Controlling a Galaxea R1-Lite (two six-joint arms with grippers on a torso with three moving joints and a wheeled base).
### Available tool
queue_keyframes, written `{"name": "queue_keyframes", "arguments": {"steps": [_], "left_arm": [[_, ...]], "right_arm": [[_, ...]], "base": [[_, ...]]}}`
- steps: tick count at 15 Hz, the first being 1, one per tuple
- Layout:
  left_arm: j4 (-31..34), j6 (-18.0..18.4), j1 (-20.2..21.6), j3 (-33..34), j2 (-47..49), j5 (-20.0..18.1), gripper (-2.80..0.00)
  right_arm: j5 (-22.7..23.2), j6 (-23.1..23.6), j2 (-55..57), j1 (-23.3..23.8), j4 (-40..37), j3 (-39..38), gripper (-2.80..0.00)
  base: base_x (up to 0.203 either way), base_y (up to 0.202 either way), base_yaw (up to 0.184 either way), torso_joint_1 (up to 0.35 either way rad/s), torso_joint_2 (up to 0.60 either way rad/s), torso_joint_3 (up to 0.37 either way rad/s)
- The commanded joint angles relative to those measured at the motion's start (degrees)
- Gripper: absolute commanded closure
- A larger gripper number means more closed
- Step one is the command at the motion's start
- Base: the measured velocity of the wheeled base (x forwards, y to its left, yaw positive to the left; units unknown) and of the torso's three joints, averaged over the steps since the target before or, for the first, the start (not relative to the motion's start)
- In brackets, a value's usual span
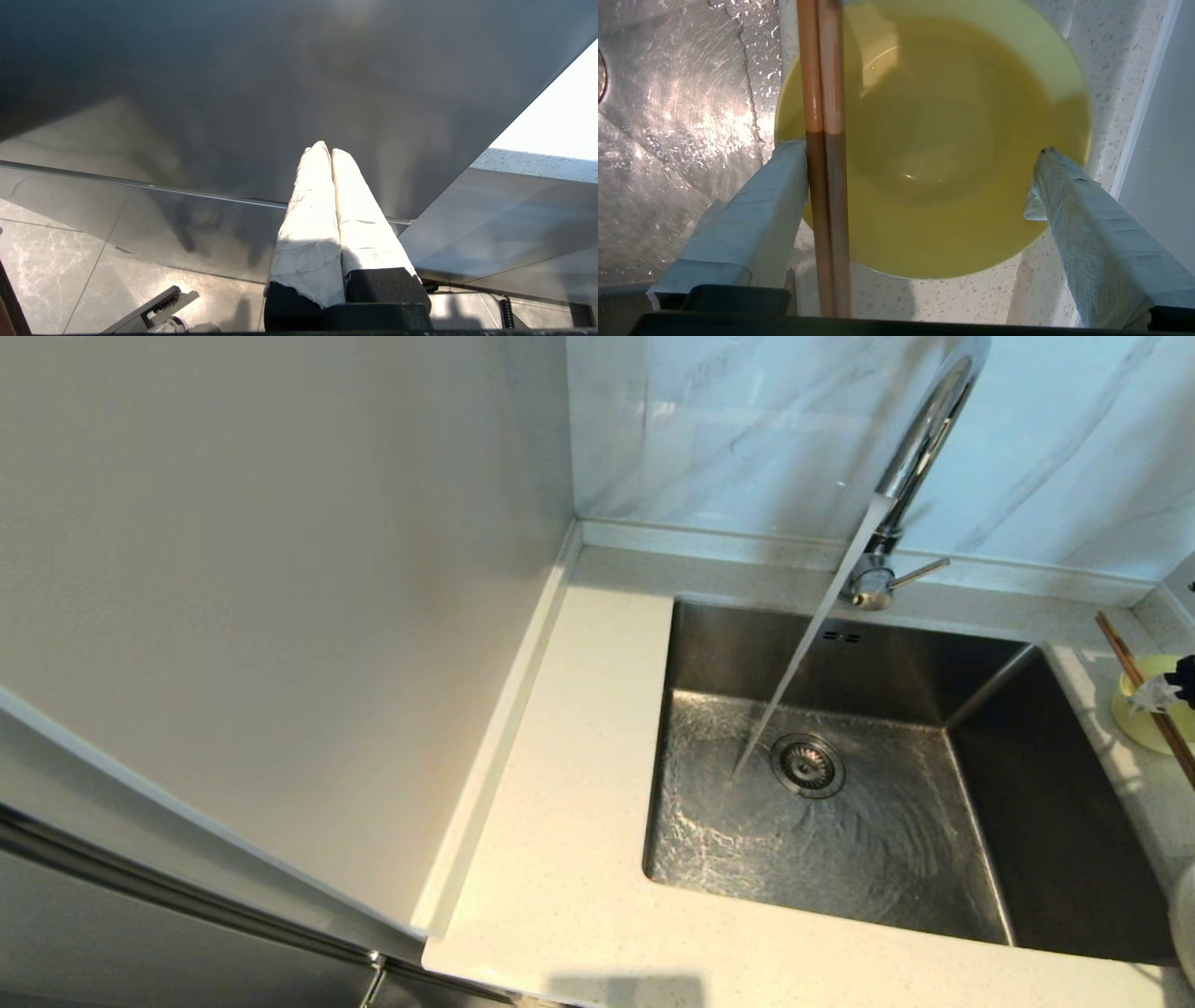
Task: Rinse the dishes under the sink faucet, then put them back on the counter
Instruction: Pick up the chopsticks
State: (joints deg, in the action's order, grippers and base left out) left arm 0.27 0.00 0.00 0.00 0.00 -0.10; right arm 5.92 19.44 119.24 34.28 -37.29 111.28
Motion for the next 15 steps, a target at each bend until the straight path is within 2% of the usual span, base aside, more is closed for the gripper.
{"name": "queue_keyframes", "arguments": {"steps": [1,10,15], "left_arm": [[0.0,0.0,0.0,0.0,0.0,0.01,0.0],[0.0,0.0,0.0,0.0,0.0,0.01,0.0],[0.0,0.0,0.0,0.0,0.0,0.01,0.0]], "right_arm": [[0.05,0.16,0.12,0.0,-0.15,0.27,-2.8],[0.95,0.0,-1.9,0.0,0.46,-0.6,-2.8],[5.21,-0.45,-3.17,-1.91,0.2,-2.12,-2.8]], "base": [[0.0,0.0,0.0,0.0,0.0,0.0],[0.0,0.0,0.0,0.0,0.0,0.0],[0.0,0.0,0.0,0.0,0.0,0.0]]}}
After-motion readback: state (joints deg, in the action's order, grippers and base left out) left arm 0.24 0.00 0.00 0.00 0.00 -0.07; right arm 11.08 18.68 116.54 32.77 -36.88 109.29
